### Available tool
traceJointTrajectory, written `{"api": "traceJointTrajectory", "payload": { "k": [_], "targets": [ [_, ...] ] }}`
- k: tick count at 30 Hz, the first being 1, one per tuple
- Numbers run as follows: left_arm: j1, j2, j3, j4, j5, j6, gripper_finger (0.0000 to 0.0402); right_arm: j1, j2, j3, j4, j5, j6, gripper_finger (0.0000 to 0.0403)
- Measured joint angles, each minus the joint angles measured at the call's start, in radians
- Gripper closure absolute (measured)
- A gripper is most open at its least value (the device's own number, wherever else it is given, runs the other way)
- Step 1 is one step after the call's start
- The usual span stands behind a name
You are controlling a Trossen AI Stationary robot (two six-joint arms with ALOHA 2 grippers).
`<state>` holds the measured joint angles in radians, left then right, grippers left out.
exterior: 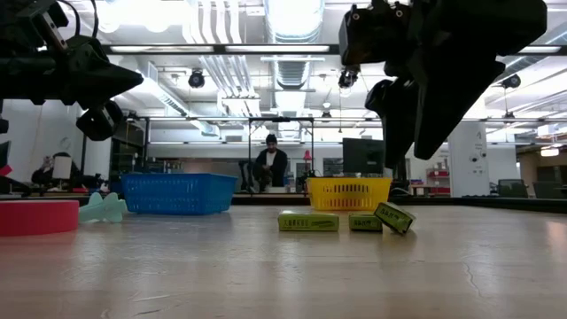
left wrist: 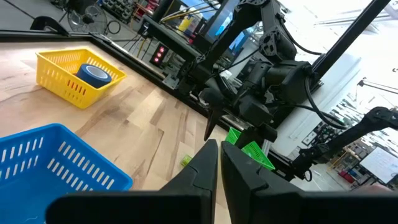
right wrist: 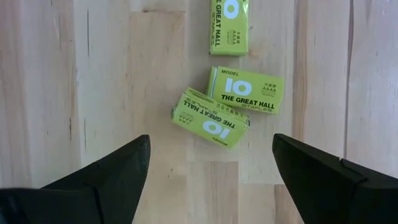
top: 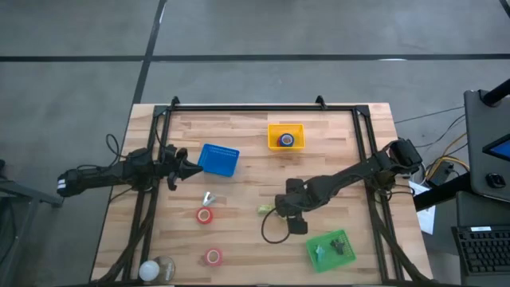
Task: Pick and place Stapler, Stapler remover, tape
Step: Put the right green stapler pin box into the blue bin
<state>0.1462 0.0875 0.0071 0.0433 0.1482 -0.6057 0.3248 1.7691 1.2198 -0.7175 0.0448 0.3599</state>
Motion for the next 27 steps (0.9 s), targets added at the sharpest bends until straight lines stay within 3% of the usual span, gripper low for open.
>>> {"api": "traceJointTrajectory", "payload": {
  "k": [27],
  "targets": [
    [0.0,0.0,0.0,0.0,0.0,0.0,0.0378,0.019,-0.029,0.0,-0.013,-0.019,0.036,0.0076]
  ]
}}
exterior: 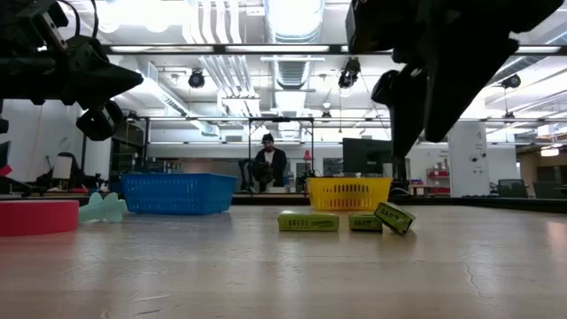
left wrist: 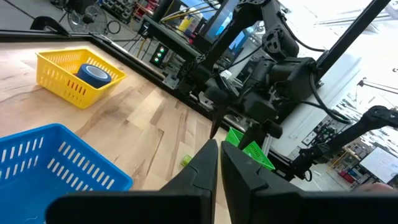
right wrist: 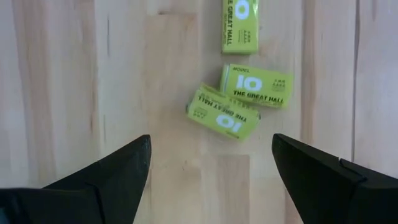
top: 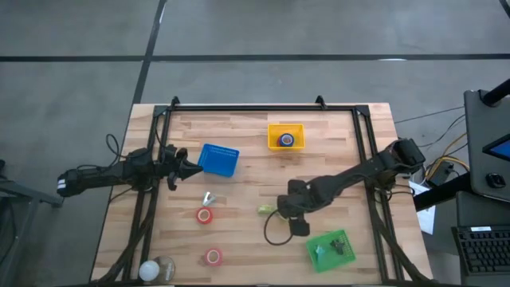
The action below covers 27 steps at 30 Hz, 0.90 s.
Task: Pick and place Stapler, Stapler remover, tape
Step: Put the right green stapler pin box into the blue bin
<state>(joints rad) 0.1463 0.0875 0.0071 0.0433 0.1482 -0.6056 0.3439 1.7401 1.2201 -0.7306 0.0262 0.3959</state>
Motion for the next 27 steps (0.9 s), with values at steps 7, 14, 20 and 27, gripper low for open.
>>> {"api": "traceJointTrajectory", "payload": {
  "k": [7,14,20,27],
  "targets": [
    [0.0,0.0,0.0,0.0,0.0,0.001,0.0378,0.033,0.002,-0.011,0.013,-0.012,0.097,0.0078],
    [0.001,0.0,0.005,0.0,0.0,0.154,0.0378,0.028,0.058,-0.021,0.083,0.008,0.222,0.0075],
    [0.001,0.002,0.003,-0.005,-0.001,0.156,0.0378,0.018,0.086,-0.065,0.151,0.056,0.277,0.0064],
    [0.001,0.001,0.003,-0.005,-0.012,0.158,0.0378,0.012,0.121,-0.086,0.191,0.089,0.282,0.0059]
  ]
}}
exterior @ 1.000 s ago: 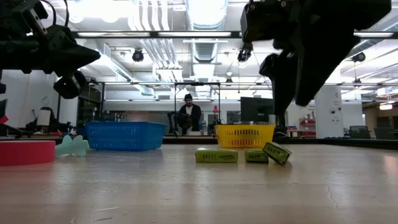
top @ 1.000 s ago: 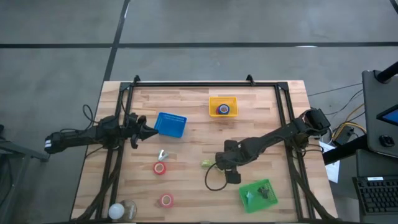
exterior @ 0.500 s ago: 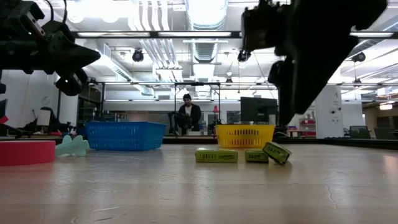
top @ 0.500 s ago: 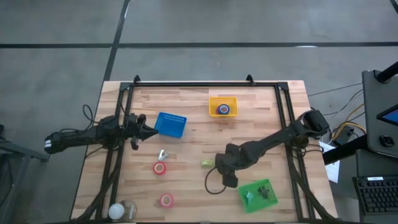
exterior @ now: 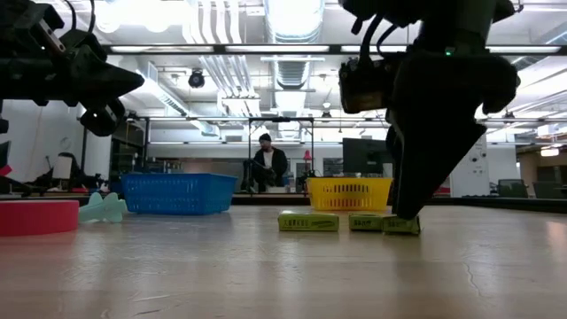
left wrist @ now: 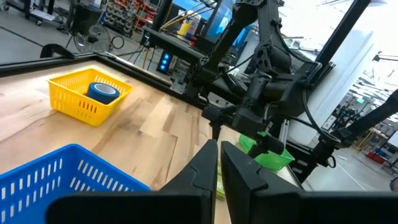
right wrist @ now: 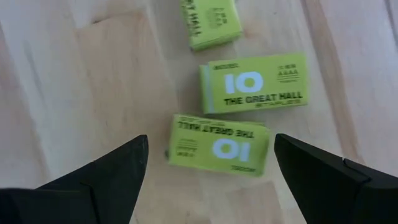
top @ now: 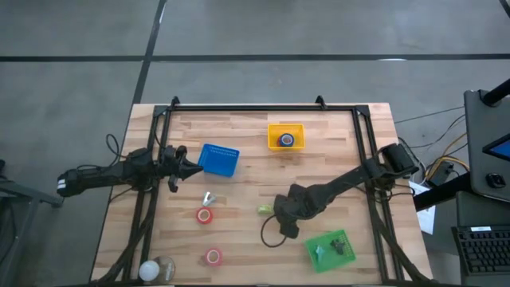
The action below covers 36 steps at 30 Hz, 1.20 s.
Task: Pick and place Stapler, Stapler remover, tape
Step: Put the right green stapler pin box into the blue bin
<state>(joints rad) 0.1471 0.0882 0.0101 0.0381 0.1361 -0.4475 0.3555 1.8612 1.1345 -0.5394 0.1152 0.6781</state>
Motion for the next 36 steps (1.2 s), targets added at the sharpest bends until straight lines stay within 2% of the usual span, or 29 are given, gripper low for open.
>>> {"api": "traceJointTrajectory", "payload": {
  "k": [12,23,29,32,36],
  "targets": [
    [0.0,-0.001,0.0,0.006,-0.004,-0.005,0.0378,0.0,0.0,-0.058,0.024,0.048,-0.032,0.0077],
    [0.0,-0.001,0.0,0.013,-0.004,-0.005,0.0378,0.0,-0.001,-0.068,0.063,0.067,-0.3,0.0078],
    [0.0,-0.001,0.0,0.014,-0.004,-0.005,0.0378,-0.001,-0.001,-0.069,0.063,0.04,-0.308,0.0078],
    [0.0,-0.001,0.0,0.014,-0.004,-0.034,0.0378,0.001,-0.001,-0.069,0.063,0.033,-0.293,0.0091],
    [0.0,-0.001,0.0,0.014,-0.004,-0.099,0.0378,0.001,-0.001,-0.069,0.064,0.017,-0.288,0.0133]
  ]
}}
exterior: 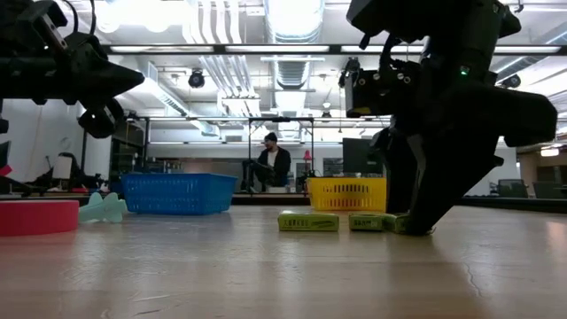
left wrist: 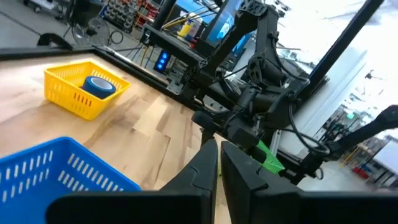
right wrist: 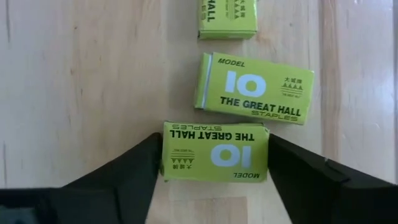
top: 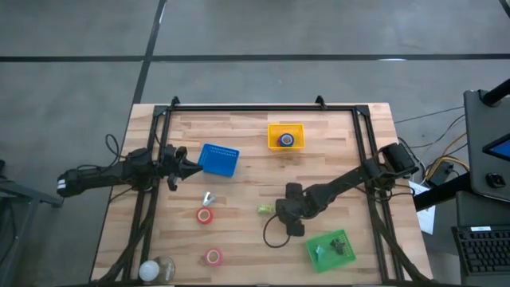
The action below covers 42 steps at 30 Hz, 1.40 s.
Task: Pick and place Stapler, Stapler remover, tape
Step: Put the right green stapler pin box into the blue bin
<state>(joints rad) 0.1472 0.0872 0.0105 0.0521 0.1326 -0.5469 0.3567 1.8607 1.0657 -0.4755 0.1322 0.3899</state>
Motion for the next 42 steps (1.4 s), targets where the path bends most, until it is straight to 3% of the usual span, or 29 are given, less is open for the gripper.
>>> {"api": "traceJointTrajectory", "payload": {
  "k": [6,16,23,27,30,37,42],
  "targets": [
    [0.0,0.0,0.0,0.009,-0.043,-0.036,0.0378,0.001,0.0,0.001,0.001,-0.003,-0.005,0.0189],
    [0.0,0.003,0.0,0.114,-0.055,-0.32,0.0378,0.005,0.001,0.049,-0.004,-0.024,-0.039,0.0169],
    [-0.007,0.027,0.0,0.244,-0.069,-0.347,0.0376,0.02,-0.001,0.134,-0.019,-0.054,-0.061,0.018],
    [-0.008,0.059,0.0,0.246,-0.071,-0.353,0.035,0.019,-0.003,0.191,-0.023,-0.053,-0.112,0.0175],
    [-0.008,0.098,0.0,0.278,-0.087,-0.368,0.0313,0.017,-0.003,0.236,-0.023,-0.001,-0.177,0.0174],
    [-0.027,0.224,0.0,0.418,-0.127,-0.401,0.022,0.016,-0.005,0.355,-0.031,0.265,-0.355,0.0173],
    [-0.067,0.34,0.03,0.476,-0.197,-0.419,0.0182,0.011,-0.006,0.405,-0.03,0.356,-0.447,0.0173]
  ]
}}
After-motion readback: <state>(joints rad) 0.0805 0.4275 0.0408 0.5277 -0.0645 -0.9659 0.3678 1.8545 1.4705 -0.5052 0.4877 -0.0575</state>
